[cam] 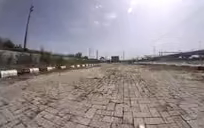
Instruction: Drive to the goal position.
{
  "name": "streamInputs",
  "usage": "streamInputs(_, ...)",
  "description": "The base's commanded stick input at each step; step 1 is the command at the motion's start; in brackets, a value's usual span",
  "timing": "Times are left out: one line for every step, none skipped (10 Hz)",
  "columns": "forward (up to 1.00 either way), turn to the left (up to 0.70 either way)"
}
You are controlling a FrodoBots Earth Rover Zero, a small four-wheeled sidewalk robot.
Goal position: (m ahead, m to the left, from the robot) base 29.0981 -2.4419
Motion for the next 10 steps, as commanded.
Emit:
streamInputs(1.00,0.00)
streamInputs(1.00,0.00)
streamInputs(1.00,0.00)
streamInputs(1.00,0.00)
streamInputs(1.00,0.00)
streamInputs(1.00,0.00)
streamInputs(1.00,0.00)
streamInputs(1.00,0.00)
streamInputs(1.00,0.00)
streamInputs(1.00,0.00)
